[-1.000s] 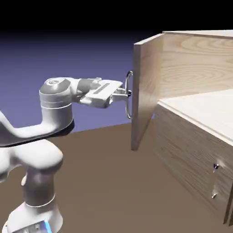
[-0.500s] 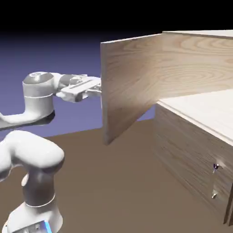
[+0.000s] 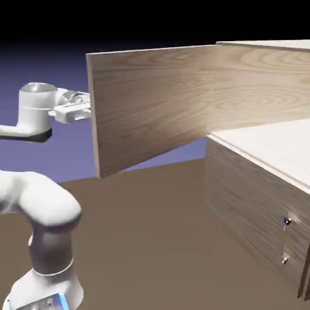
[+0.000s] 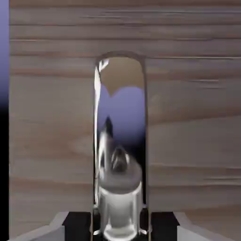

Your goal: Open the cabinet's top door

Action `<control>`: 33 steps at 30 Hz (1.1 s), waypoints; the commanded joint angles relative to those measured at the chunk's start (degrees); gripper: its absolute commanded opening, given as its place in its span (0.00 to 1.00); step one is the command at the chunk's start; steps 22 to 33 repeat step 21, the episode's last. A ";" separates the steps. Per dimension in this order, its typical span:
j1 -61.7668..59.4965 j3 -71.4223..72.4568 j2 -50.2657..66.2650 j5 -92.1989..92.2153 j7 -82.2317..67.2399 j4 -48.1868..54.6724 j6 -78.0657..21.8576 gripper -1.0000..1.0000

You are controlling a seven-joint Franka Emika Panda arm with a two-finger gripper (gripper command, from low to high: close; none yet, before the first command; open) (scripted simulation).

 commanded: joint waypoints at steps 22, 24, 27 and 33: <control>-43.36 35.15 7.51 12.77 0.55 37.93 -22.79 0.00; -43.36 35.15 7.51 12.77 0.55 37.93 -22.79 0.00; -43.36 35.15 7.51 12.77 0.55 37.93 -22.79 0.00; -43.36 35.15 7.51 12.77 0.55 37.93 -22.79 0.00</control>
